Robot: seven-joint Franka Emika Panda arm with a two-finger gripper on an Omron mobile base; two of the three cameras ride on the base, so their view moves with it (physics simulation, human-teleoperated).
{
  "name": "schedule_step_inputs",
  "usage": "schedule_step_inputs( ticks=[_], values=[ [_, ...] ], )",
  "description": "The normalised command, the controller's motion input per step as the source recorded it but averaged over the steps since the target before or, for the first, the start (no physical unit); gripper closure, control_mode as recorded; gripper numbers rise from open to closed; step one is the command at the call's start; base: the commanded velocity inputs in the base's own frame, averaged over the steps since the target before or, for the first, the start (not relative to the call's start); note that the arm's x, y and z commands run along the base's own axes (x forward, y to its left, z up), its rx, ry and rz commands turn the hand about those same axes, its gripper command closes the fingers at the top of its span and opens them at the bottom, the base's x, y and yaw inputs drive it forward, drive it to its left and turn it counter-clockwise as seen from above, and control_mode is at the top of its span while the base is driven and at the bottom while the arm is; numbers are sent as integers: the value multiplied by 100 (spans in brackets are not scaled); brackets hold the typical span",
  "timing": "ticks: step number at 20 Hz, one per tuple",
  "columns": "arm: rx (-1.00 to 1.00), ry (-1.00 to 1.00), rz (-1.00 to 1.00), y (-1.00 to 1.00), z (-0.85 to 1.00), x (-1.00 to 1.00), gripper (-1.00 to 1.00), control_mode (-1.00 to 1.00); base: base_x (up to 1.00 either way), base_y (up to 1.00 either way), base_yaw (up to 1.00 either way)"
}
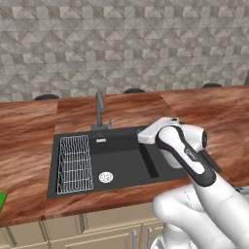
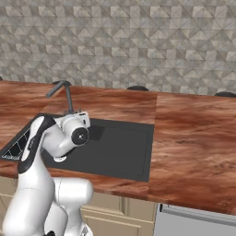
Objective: Soak the sponge with water for a few seconds and then drop it inside the sink.
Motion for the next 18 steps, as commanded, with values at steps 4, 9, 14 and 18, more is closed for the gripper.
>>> schedule_step_inputs(
  ticks=[4,9,14,18],
  values=[
    [0,0,0,11,-4,25,-100,-100,0,0,0],
    [0,0,0,7,-5,44,-100,-100,0,0,0],
    [0,0,0,5,-3,33,-100,-100,0,0,0],
    [0,0,0,0,-8,7,-100,-100,0,0,0]
  ],
)
